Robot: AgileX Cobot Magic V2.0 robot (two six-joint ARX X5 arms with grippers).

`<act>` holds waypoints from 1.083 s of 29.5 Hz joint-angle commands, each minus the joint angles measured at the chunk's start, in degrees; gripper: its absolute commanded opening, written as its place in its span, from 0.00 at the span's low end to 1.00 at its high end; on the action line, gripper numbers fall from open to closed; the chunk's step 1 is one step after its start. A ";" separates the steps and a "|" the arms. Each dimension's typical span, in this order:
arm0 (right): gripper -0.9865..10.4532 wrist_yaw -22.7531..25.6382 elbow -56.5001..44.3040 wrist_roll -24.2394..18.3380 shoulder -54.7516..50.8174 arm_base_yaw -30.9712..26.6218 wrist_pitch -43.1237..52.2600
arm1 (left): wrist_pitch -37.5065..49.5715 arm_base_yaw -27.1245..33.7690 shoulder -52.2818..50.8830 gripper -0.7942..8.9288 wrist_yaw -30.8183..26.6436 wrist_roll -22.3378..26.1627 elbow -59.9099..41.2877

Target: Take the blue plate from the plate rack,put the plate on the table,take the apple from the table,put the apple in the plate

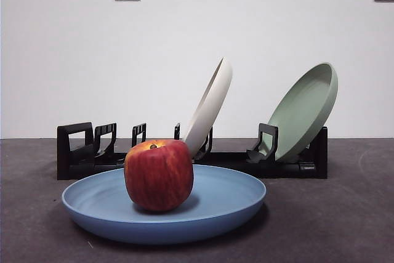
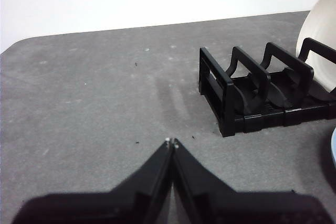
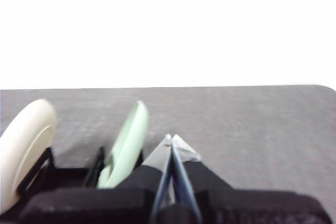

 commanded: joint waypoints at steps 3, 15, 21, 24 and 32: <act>0.08 -4.74 -5.73 -2.14 -2.64 -1.40 1.64 | 0.15 0.20 -0.15 0.08 -0.02 -0.52 -0.76; 0.08 -4.55 -21.42 -1.31 -10.99 -1.92 10.16 | 0.15 0.20 -0.15 0.08 -0.02 -0.52 -0.76; 0.08 -4.50 -26.23 1.11 -14.91 -1.92 10.08 | 0.15 0.20 -0.15 0.08 -0.02 -0.52 -0.76; 0.08 -4.48 -28.13 2.34 -16.83 -1.92 9.70 | 0.15 0.20 -0.15 0.08 -0.02 -0.52 -0.76; 0.08 -4.44 -29.75 4.09 -19.30 -1.90 3.96 | 0.15 0.20 -0.15 0.08 -0.02 -0.52 -0.76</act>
